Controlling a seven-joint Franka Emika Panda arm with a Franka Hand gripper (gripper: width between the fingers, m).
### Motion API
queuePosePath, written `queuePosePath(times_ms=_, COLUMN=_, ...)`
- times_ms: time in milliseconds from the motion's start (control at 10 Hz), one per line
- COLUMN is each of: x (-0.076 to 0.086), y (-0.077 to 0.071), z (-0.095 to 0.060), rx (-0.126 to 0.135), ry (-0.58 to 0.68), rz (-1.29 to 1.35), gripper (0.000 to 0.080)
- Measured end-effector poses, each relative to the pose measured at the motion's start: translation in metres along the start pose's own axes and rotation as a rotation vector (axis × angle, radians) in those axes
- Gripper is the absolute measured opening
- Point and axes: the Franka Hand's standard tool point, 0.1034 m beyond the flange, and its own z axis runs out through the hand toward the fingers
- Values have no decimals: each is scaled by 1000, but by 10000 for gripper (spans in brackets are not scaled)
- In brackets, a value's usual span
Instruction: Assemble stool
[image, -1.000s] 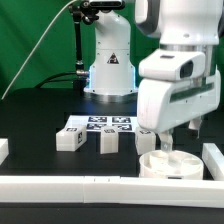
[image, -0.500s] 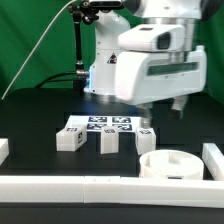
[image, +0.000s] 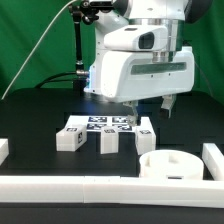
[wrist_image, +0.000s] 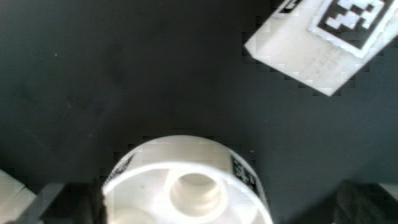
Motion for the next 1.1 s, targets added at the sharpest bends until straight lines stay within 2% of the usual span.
queuePosePath(times_ms=200, x=0, y=0, z=1, rx=9, ry=3, rz=176, gripper=649)
queuePosePath(times_ms=300, x=-6, y=5, z=2, rx=12, ry=-1, rz=322, gripper=649)
queuePosePath(times_ms=400, x=-7, y=8, z=3, rx=-1, ry=25, rz=385, gripper=649)
queuePosePath(times_ms=500, x=-11, y=5, z=7, rx=12, ry=24, rz=488, gripper=649)
queuePosePath(times_ms=900, x=-7, y=0, z=7, rx=49, ry=32, rz=765, gripper=649)
queuePosePath(times_ms=1100, x=-11, y=-2, z=15, rx=53, ry=19, rz=756, gripper=649)
